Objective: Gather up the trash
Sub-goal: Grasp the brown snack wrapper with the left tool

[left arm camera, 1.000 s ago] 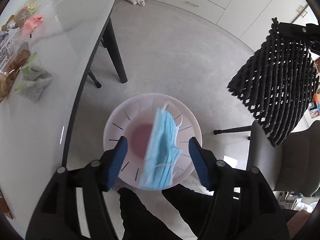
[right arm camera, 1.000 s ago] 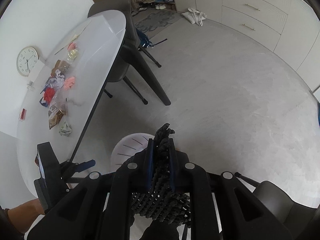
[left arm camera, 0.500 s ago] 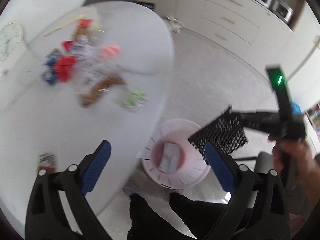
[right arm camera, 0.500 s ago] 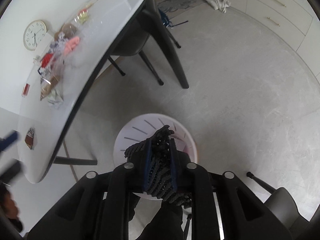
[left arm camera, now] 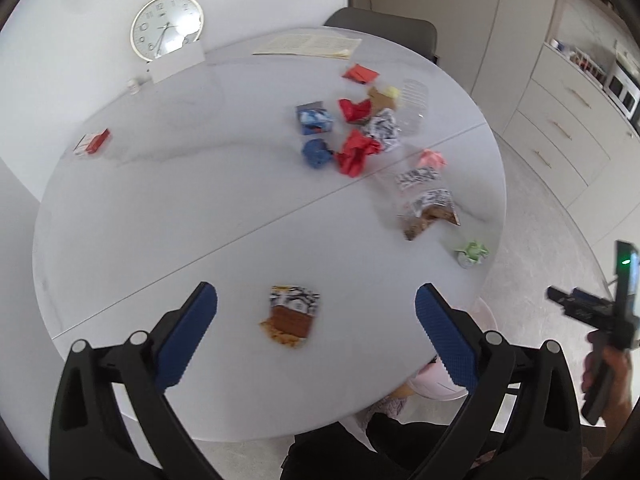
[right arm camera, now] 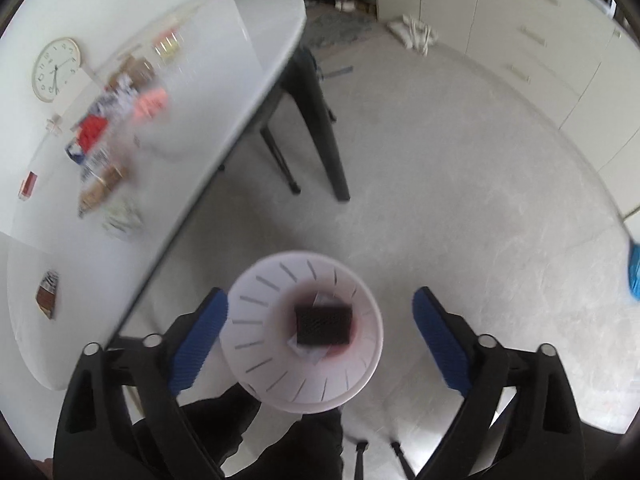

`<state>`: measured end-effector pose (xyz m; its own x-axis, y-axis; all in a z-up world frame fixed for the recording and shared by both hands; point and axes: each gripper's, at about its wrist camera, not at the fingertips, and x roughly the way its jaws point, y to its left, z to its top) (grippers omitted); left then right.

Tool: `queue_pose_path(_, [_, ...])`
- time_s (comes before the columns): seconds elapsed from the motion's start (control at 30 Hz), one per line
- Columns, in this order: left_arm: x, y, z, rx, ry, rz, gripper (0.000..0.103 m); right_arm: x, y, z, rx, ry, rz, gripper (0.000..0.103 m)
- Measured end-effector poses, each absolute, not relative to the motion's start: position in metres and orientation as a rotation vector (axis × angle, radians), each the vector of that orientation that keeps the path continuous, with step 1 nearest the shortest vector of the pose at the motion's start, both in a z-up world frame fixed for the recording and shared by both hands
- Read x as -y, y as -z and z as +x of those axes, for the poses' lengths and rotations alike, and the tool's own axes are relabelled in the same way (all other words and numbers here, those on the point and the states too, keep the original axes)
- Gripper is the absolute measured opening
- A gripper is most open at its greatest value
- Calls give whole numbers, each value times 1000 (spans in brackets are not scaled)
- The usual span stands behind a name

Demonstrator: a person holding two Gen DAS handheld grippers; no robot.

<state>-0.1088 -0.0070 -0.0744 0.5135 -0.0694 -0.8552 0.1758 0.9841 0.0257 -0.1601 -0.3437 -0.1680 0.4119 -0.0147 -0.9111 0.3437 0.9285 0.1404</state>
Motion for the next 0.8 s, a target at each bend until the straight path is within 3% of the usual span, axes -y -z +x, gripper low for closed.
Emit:
queue_pose_path(0.27, [-18, 105, -104, -1081, 170, 85, 95, 314, 91, -149, -991, 204, 225, 101])
queue_pose_path(0.5, [-20, 149, -89, -1127, 218, 117, 95, 276, 82, -126, -988, 142, 194, 101])
queue_pose_path(0.57, [-20, 161, -82, -1133, 220, 152, 93, 265, 83, -118, -992, 126, 187, 101])
queue_pose_path(0.8, [-21, 188, -65, -1178, 267, 163, 69, 244, 91, -105, -1017, 110, 184, 101])
